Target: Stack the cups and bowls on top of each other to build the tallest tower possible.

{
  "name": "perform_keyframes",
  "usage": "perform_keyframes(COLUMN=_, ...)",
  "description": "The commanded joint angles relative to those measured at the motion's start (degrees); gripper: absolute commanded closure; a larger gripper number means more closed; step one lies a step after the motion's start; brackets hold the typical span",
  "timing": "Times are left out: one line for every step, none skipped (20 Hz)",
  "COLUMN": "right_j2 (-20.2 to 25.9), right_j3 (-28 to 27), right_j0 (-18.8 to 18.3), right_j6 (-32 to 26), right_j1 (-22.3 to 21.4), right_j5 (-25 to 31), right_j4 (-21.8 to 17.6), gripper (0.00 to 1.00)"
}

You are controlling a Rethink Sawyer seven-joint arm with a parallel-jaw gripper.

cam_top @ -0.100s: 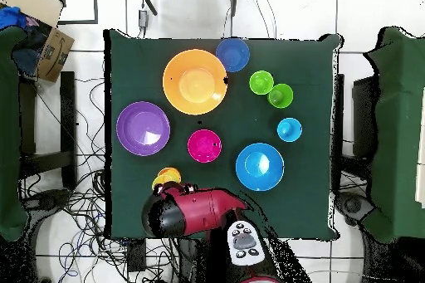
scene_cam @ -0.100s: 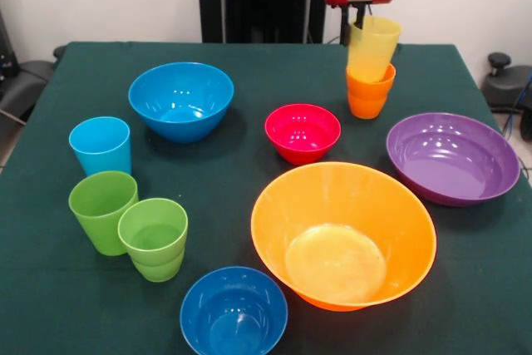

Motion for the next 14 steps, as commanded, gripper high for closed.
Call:
perform_keyframes(right_j2=5.0, right_j3=-0.9, right_j0=0.0, right_j6=5.4, right_j1=4.1, right_j5=-3.9, right_j4=-1.0, gripper=1.00)
perform_keyframes(right_j2=5.1, right_j3=-0.9, right_j0=-0.1, right_j6=5.5, right_j1=4.1, right_j5=-4.1, right_j4=-1.0, gripper=1.00)
perform_keyframes(right_j2=5.2, right_j3=-0.8, right_j0=-0.2, right_j6=5.5, right_j1=4.2, right_j5=-4.3, right_j4=-1.0, gripper=1.00)
perform_keyframes(right_j2=5.6, right_j3=-0.7, right_j0=-0.6, right_j6=5.4, right_j1=4.3, right_j5=-4.6, right_j4=-0.9, gripper=1.00)
perform_keyframes(right_j2=5.6, right_j3=-0.6, right_j0=-0.6, right_j6=5.5, right_j1=4.4, right_j5=-4.5, right_j4=-0.8, gripper=1.00)
perform_keyframes(right_j2=5.6, right_j3=-0.6, right_j0=-0.6, right_j6=5.7, right_j1=4.4, right_j5=-4.2, right_j4=-0.5, gripper=1.00)
perform_keyframes(right_j2=5.5, right_j3=-0.5, right_j0=-0.5, right_j6=5.8, right_j1=4.5, right_j5=-4.0, right_j4=-0.2, gripper=1.00)
perform_keyframes(right_j2=5.5, right_j3=-0.6, right_j0=-0.5, right_j6=5.7, right_j1=4.5, right_j5=-3.4, right_j4=0.0, gripper=1.00)
perform_keyframes(right_j2=5.4, right_j3=-0.7, right_j0=-0.4, right_j6=5.4, right_j1=4.6, right_j5=-2.8, right_j4=-0.1, gripper=1.00)
perform_keyframes(right_j2=5.2, right_j3=-0.8, right_j0=-0.2, right_j6=5.2, right_j1=4.6, right_j5=-2.3, right_j4=-0.2, gripper=1.00)
perform_keyframes(right_j2=4.9, right_j3=-0.9, right_j0=0.0, right_j6=5.1, right_j1=4.7, right_j5=-1.7, right_j4=-0.2, gripper=1.00)
perform_keyframes(right_j2=4.6, right_j3=-1.0, right_j0=0.2, right_j6=5.0, right_j1=4.7, right_j5=-1.1, right_j4=-0.2, gripper=1.00)
perform_keyframes(right_j2=4.0, right_j3=-1.2, right_j0=0.7, right_j6=4.8, right_j1=4.7, right_j5=-0.1, right_j4=-0.2, gripper=1.00)
perform_keyframes(right_j2=3.4, right_j3=-1.6, right_j0=1.1, right_j6=4.4, right_j1=4.8, right_j5=0.9, right_j4=-0.3, gripper=1.00)
